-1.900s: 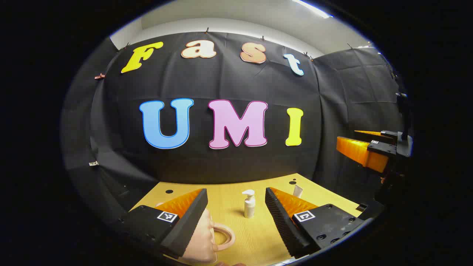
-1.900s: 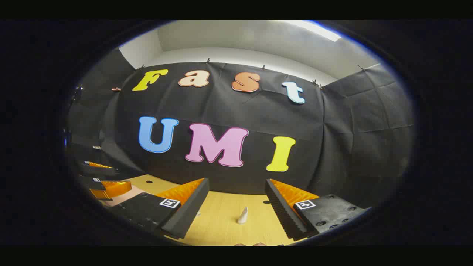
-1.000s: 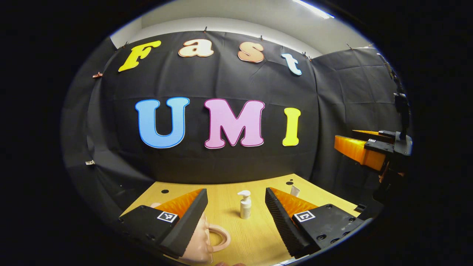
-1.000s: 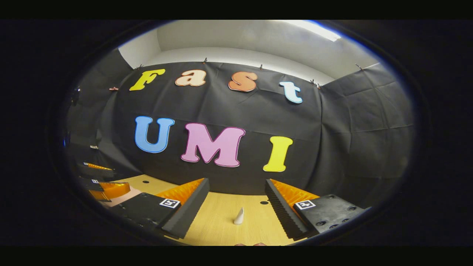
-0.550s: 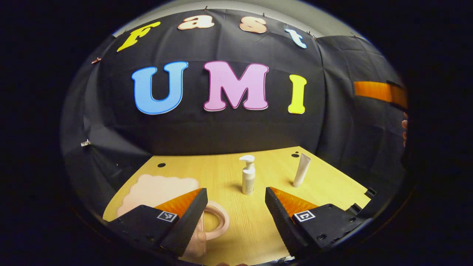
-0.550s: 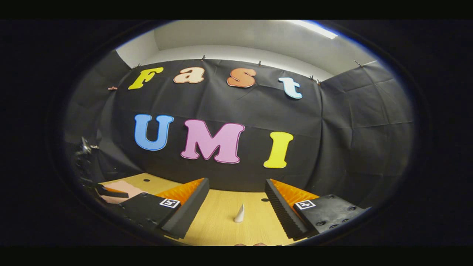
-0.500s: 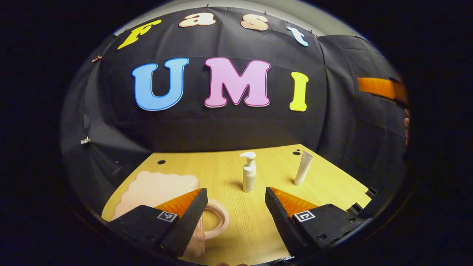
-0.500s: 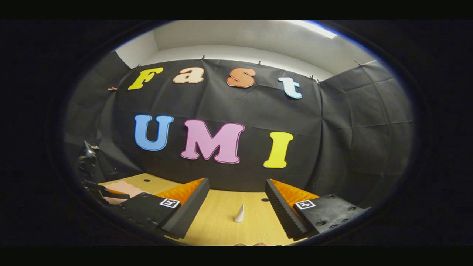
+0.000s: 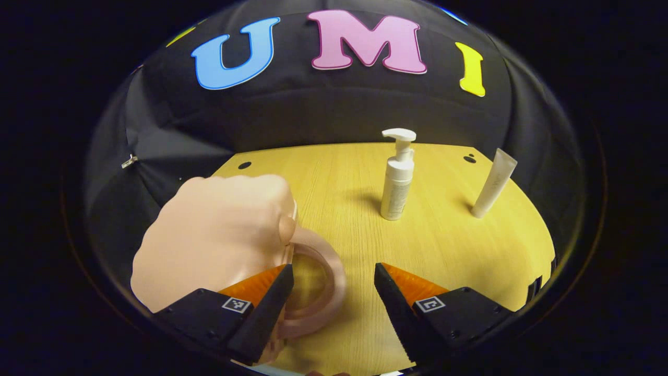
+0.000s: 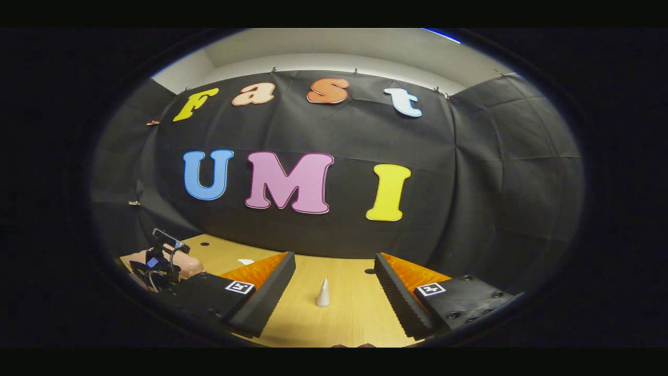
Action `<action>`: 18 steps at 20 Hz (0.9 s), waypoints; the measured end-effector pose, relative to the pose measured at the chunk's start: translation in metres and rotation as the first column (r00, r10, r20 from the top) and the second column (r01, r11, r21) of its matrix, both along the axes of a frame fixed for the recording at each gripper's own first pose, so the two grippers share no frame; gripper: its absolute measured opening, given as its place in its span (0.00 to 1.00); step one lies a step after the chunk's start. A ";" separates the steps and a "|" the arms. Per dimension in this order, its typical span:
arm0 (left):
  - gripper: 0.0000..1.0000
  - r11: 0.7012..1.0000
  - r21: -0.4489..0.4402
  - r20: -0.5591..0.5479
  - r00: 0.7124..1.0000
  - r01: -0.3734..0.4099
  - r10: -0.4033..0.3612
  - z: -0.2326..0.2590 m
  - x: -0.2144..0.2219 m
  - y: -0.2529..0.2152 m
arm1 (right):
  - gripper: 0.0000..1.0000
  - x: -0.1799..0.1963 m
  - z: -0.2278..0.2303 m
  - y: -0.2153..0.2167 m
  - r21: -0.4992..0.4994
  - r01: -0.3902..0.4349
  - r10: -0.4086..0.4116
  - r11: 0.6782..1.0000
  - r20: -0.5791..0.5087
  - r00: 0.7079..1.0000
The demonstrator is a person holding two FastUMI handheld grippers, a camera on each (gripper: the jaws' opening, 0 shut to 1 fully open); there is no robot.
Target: First open the suitcase, pack the skin care products into it, and then close the suitcase.
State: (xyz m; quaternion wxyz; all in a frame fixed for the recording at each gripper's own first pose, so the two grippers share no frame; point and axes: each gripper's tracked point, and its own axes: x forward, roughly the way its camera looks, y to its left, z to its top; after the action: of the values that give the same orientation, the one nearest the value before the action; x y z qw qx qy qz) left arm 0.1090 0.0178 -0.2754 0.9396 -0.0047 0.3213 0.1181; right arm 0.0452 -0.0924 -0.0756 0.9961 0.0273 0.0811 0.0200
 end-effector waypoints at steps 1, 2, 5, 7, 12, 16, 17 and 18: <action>0.96 1.000 0.025 -0.006 1.000 0.003 -0.003 -0.003 0.006 0.002 | 0.96 0.004 -0.004 -0.005 -0.002 -0.007 0.007 1.000 -0.007 1.000; 0.96 1.000 0.026 -0.017 1.000 0.017 -0.017 -0.006 0.011 -0.001 | 0.96 0.008 -0.008 -0.011 -0.007 -0.015 0.015 1.000 -0.013 1.000; 0.67 0.998 -0.042 -0.125 0.991 0.044 -0.049 -0.031 0.009 -0.015 | 0.96 0.017 -0.021 -0.027 0.009 -0.029 0.029 1.000 -0.032 0.999; 0.37 0.999 -0.040 -0.157 0.988 -0.003 -0.003 -0.038 0.009 -0.004 | 0.96 0.023 -0.029 -0.034 0.031 -0.034 0.036 0.999 -0.049 0.998; 0.14 1.000 0.002 -0.097 0.995 0.027 -0.027 0.013 0.010 -0.001 | 0.96 0.031 -0.047 -0.046 0.039 -0.031 0.034 0.999 -0.080 0.996; 0.14 0.999 0.011 -0.021 0.999 0.037 -0.036 0.081 0.006 0.019 | 0.96 0.043 -0.045 -0.029 0.028 -0.032 0.033 0.999 -0.058 0.998; 0.10 0.999 0.027 0.000 1.000 0.031 -0.031 0.102 0.004 0.029 | 0.96 0.048 -0.045 -0.022 0.023 -0.036 0.038 0.999 -0.056 0.998; 0.14 0.999 0.037 0.022 0.999 0.025 -0.025 0.123 0.002 0.041 | 0.96 0.053 -0.042 -0.012 0.027 -0.038 0.039 0.999 -0.053 0.998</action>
State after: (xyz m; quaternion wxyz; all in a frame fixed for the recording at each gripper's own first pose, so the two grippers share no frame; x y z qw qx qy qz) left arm 0.1111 0.0589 -0.1523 0.9445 0.0152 0.3084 0.1122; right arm 0.0978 -0.1048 -0.1177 0.9926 0.0391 0.1081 0.0396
